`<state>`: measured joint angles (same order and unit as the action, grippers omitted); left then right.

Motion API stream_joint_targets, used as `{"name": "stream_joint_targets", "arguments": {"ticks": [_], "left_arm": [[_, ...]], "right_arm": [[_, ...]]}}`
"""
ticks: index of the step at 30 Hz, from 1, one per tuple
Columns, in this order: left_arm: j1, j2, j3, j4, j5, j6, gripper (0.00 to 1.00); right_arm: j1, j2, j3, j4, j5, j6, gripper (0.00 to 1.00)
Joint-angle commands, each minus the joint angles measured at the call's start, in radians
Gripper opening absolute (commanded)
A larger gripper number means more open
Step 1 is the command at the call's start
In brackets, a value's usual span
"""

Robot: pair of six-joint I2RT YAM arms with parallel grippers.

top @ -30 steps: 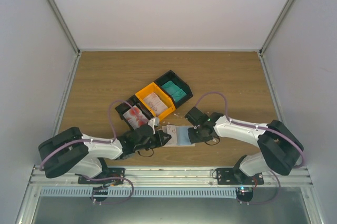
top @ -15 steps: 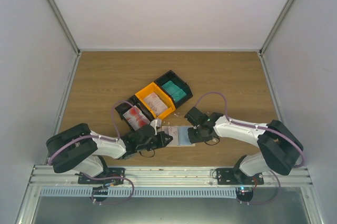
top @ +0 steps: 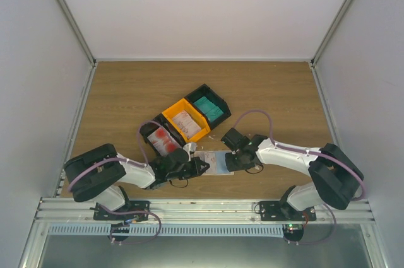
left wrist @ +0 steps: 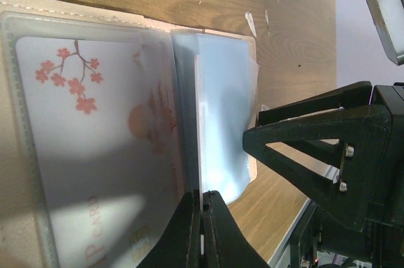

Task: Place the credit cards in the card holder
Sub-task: Insert the credit card into the card holder.

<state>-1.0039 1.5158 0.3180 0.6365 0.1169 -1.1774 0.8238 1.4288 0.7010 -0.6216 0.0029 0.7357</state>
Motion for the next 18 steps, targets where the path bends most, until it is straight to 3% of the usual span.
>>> {"name": "stream_joint_targets", "arguments": {"ticks": [1, 18], "left_arm": [[-0.007, 0.031, 0.017, 0.067, 0.013, -0.010, 0.00], [-0.006, 0.000, -0.003, 0.012, -0.095, -0.034, 0.00]], "right_arm": [[0.012, 0.022, -0.021, -0.028, 0.020, 0.018, 0.38], [0.022, 0.023, -0.024, -0.024, 0.018, 0.025, 0.38]]}}
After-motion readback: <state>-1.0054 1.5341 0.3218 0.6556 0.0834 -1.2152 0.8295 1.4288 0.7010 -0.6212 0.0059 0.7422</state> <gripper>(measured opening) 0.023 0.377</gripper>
